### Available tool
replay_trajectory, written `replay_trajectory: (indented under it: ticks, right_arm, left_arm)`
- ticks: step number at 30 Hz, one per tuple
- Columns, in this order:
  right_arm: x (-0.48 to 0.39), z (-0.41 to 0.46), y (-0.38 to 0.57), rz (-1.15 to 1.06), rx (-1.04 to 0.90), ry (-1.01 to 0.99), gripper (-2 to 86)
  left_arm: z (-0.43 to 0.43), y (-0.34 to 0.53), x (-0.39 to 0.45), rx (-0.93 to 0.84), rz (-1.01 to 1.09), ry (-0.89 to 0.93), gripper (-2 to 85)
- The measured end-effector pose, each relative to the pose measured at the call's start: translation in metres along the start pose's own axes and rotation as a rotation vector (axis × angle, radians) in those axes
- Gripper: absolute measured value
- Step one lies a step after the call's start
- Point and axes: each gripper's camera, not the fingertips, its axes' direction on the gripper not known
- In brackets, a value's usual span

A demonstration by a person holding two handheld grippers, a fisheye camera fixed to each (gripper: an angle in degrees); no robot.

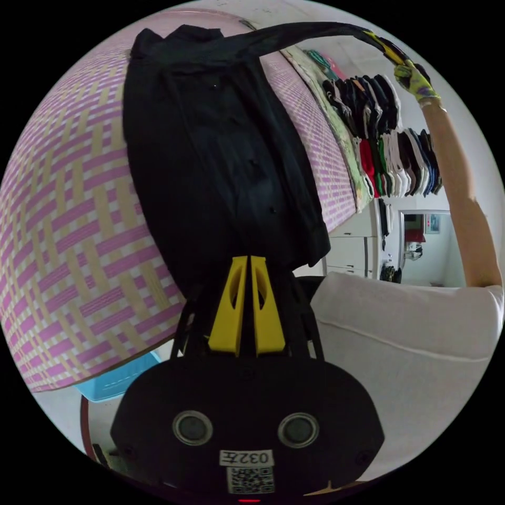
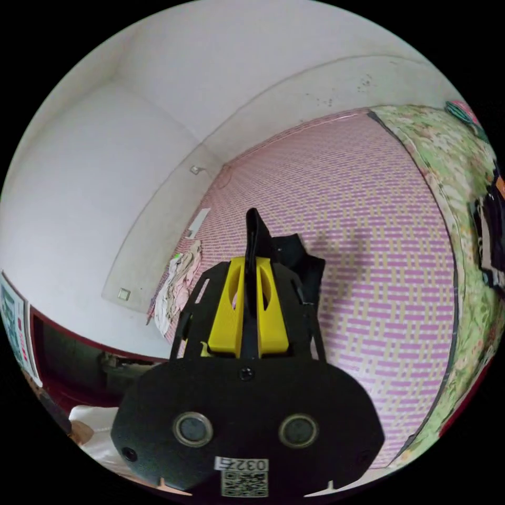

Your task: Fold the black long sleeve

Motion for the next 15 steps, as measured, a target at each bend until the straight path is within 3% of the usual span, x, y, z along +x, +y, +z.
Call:
replay_trajectory:
  ticks: [4, 9, 15]
  right_arm:
    - [0.01, -0.013, 0.018, 0.045, 0.096, -0.022, 3.8]
    - [-0.039, -0.043, 0.023, -0.077, 0.161, -0.038, 3.8]
    - [-0.077, -0.04, 0.03, -0.12, 0.152, 0.087, 3.8]
  left_arm:
    - [-0.011, -0.003, 0.01, -0.023, 0.022, 0.0, -1.2]
    - [-0.021, 0.001, 0.011, -0.014, 0.01, 0.038, -1.1]
    - [-0.004, -0.014, 0.022, -0.095, 0.056, -0.015, -0.9]
